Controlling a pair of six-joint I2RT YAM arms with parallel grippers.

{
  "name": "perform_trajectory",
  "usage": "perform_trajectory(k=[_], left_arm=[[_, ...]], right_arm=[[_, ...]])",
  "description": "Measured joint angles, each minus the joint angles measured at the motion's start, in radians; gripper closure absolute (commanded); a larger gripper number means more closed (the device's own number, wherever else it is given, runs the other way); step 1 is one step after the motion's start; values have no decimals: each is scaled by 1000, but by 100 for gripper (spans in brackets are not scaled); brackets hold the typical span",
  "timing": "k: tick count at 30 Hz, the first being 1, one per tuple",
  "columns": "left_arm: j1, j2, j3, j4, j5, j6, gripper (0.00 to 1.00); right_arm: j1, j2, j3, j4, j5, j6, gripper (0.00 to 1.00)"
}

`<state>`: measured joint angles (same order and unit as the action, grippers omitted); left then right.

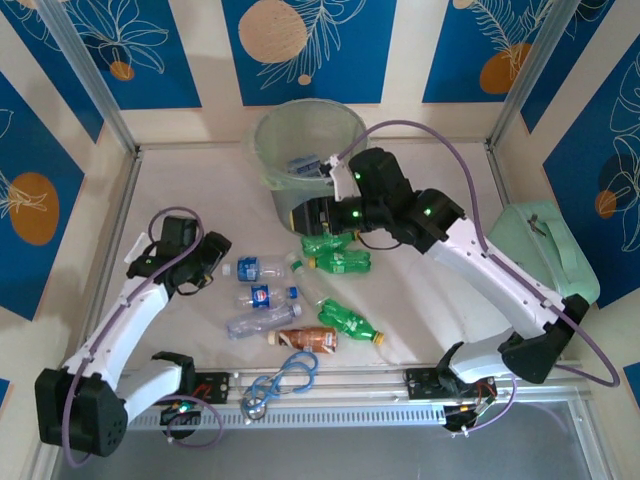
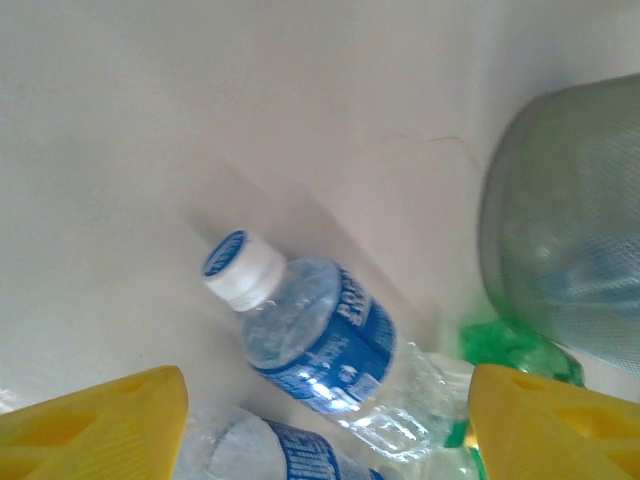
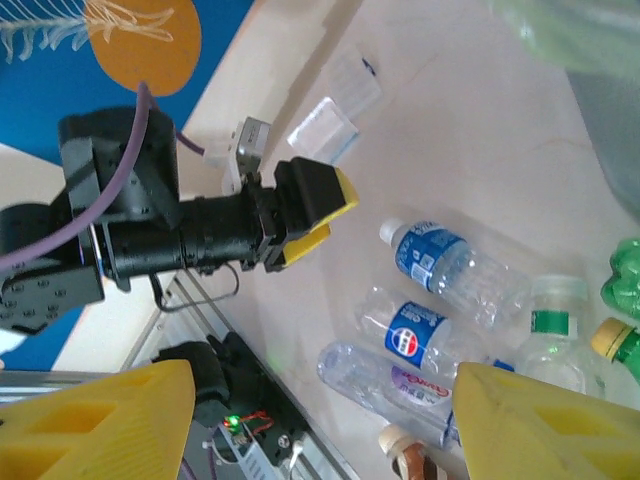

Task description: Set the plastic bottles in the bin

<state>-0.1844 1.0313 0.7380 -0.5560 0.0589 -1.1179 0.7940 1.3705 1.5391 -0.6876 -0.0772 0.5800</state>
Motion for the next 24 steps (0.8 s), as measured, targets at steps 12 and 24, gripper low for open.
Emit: perform_trajectory(k=[12,24], left_arm=[[44,98,-126,156,81,-178,33],[56,239,-130,270,101,-238,34]], right_arm=[[67,14,-113,51,3,49,31],[83,41,-113,68,3,53,30]])
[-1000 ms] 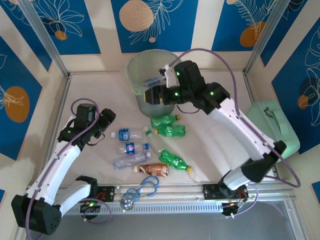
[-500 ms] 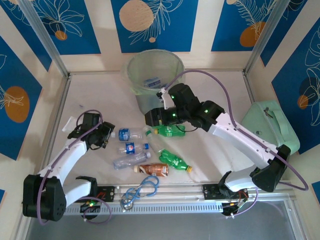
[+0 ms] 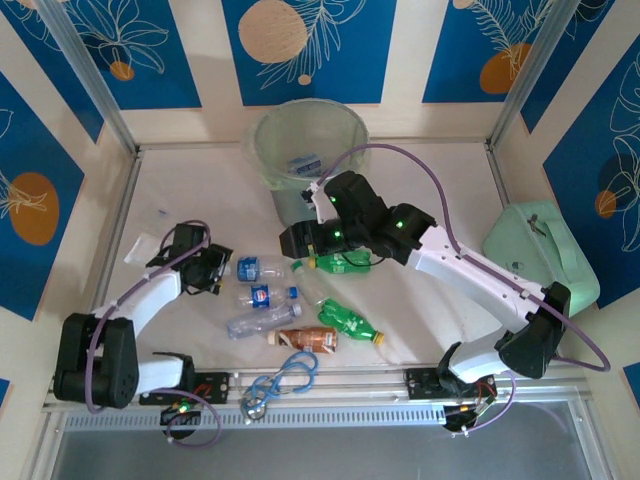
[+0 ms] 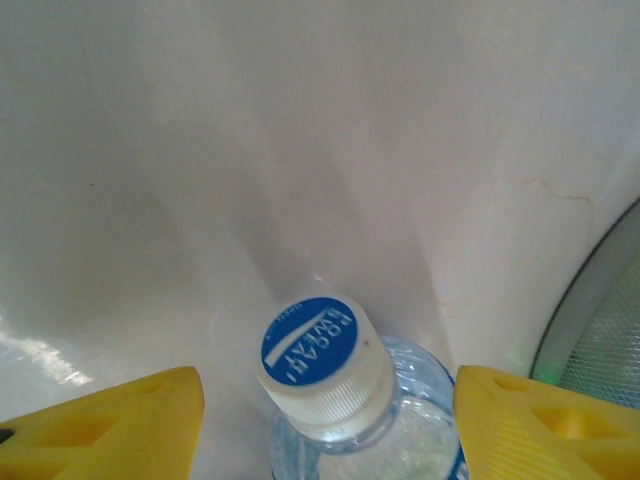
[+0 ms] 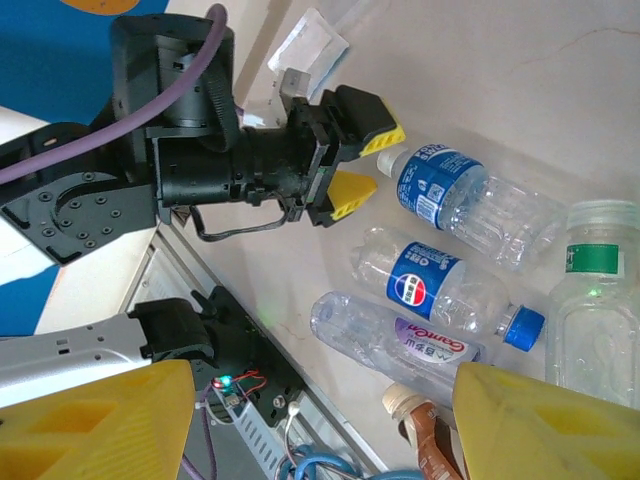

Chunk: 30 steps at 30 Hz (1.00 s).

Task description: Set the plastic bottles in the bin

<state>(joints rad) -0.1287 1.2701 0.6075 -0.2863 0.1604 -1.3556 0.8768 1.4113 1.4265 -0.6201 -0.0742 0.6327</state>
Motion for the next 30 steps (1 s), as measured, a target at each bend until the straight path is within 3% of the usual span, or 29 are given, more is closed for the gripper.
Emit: perform_trajectory(k=[12,17,30], left_arm=[[1,83,0,79,25,-29,42],[1,110,1,104,39,-40,53],[1,126,18,153,63,-50,68]], right_arm=[[0,0,0,0,0,3,31],[0,0,0,1,0,3,32],[0,0,0,0,12,3,33]])
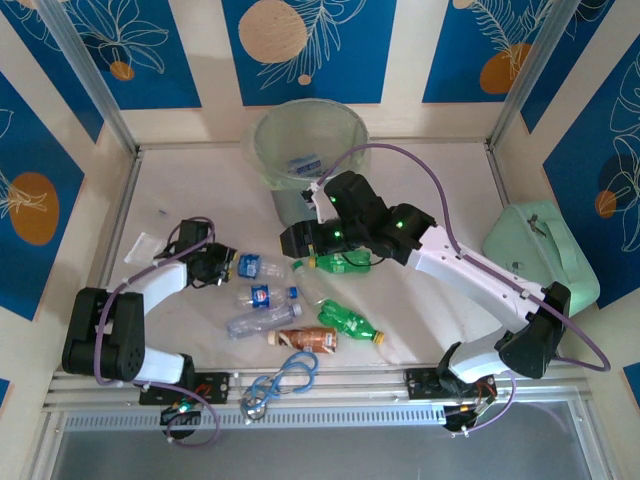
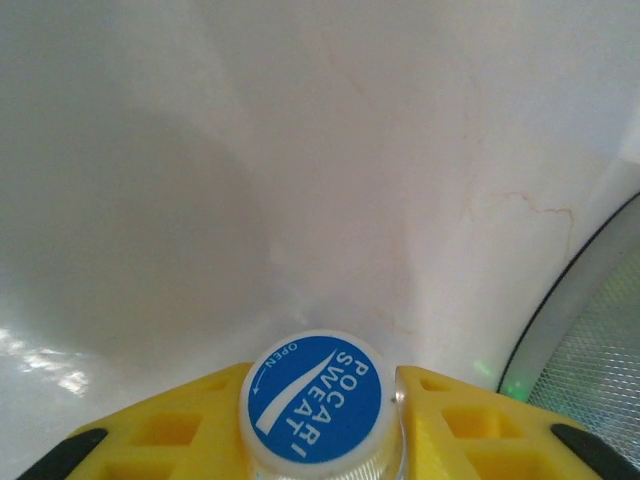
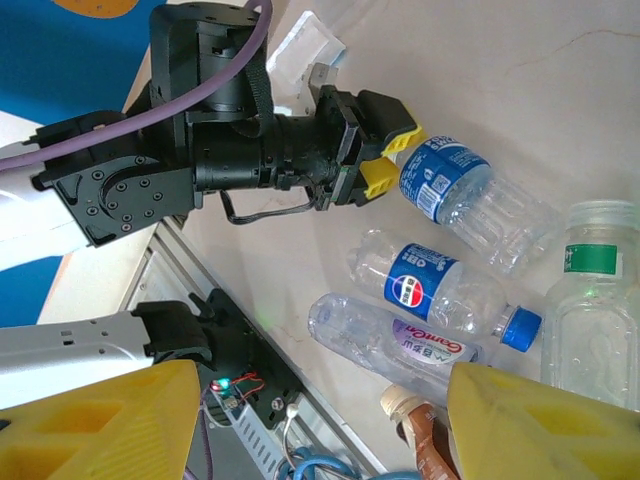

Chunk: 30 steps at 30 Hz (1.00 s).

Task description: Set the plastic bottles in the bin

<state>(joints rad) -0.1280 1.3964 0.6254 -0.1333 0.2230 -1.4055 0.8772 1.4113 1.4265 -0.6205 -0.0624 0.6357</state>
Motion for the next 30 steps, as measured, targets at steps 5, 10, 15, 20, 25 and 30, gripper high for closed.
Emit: perform_trajectory(k=[5,10,15,20,25,30], left_arm=[[0,-18,41,11,13,26,73],[2,-93,76,31,46,63,75],[29,-159,87,122,127,108,73],[51,-200,113,304,277,158,73],[52,-226,200,534,465,172,74],[52,-224,266,797,610,94,78]], right_arm=[[0,0,0,-3,16,-1,33],[-6,-1,12,-26,37,-12,33],[-30,-10,37,-50,42,-26,24],[-77,-38,77,-75,39,-44,9],[-194,-49,121,-76,-90,-25,1],[-302,-50,126,-27,-290,32,1]])
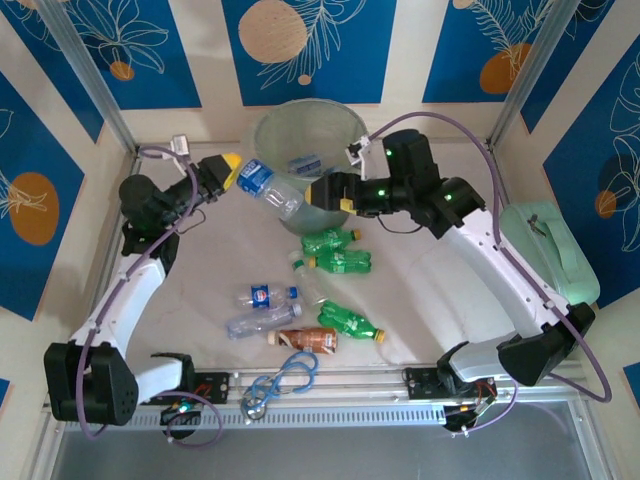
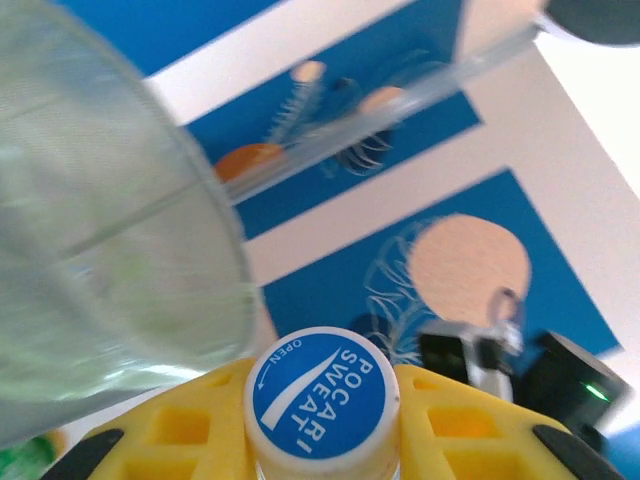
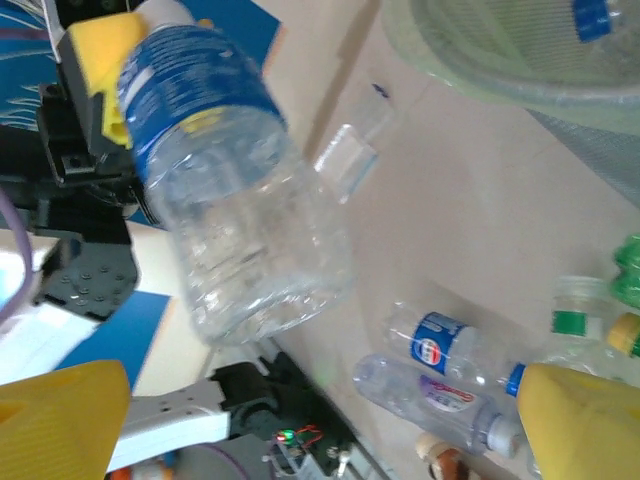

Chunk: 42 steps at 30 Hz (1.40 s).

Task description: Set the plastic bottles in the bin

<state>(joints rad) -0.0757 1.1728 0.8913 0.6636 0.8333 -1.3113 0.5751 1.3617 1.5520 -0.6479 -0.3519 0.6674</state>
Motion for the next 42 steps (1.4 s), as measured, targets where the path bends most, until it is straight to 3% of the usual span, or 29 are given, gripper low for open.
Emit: perform_trajectory(k=[6,10,19,25,33,37,42], left_arm=[[-15,112,79,350,101,-217,78],[-44,177,111,454,135,-308,79],[-90,183,151,449,188,-303,81],[-91,183,156,412,196,-283,82],[-91,184,172,394,209,-277,86],[-91,188,172,394,210,-278,88],[-91,202,174,412,207,-290,90]], right_arm=[[-30,0,0,108,-210,75,1],[-26,11,12,168,-298,116,0],[37,87,114,199,-356,129,3],[59,105,122,180,-355,108,8],[85,113,137,143,-338,65,8],[90,116,137,135,-325,54,15],[91,116,137,130,-308,45,13]])
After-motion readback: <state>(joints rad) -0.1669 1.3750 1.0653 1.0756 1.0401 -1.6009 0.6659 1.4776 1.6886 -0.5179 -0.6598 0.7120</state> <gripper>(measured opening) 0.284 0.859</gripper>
